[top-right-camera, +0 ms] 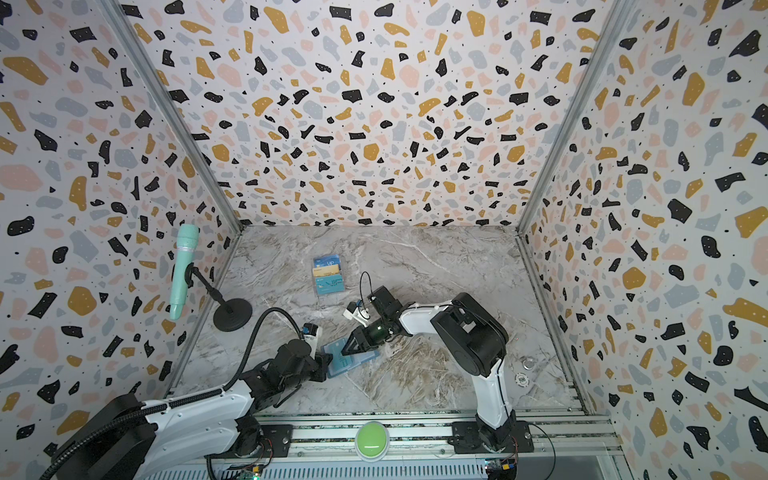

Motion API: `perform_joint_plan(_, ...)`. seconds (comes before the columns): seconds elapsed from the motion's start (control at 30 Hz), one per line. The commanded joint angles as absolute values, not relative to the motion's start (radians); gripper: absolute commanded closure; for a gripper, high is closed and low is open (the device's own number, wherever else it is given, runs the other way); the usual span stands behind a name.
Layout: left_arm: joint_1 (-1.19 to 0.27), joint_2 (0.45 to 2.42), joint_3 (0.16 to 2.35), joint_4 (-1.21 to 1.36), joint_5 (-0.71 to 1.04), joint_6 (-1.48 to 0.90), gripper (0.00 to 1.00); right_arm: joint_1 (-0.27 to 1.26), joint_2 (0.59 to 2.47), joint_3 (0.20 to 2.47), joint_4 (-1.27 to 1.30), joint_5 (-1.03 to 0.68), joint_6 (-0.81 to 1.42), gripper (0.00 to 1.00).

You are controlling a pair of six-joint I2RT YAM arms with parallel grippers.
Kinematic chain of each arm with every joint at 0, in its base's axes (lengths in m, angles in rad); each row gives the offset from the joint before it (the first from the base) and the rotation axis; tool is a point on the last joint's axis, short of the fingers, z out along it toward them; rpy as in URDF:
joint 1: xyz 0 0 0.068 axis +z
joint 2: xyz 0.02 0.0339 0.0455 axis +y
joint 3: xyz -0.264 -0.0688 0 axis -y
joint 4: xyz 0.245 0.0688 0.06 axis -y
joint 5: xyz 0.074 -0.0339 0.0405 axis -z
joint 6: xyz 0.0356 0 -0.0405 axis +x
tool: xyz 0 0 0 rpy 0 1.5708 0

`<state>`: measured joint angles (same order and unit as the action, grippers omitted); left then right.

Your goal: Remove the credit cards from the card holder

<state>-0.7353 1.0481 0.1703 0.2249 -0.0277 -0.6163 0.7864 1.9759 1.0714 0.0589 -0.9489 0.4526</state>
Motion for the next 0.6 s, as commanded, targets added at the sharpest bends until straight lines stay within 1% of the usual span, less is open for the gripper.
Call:
perform_joint_plan(0.0,-0.737,1.05,0.146,0.189,-0.015,-0.601,0.91,0.799,1.974,1.076,0.114,-1.012,0.461,0.61)
perform_joint_plan(0.3,-0.738,1.052,0.147,0.183,-0.019,-0.603,0.91,0.787,1.976,1.075,0.059,-1.055,0.406,0.61)
perform_joint_plan(0.57,-0.738,1.052,0.147,0.182,-0.02,-0.603,0.91,0.785,1.993,1.077,0.075,-1.064,0.42,0.61)
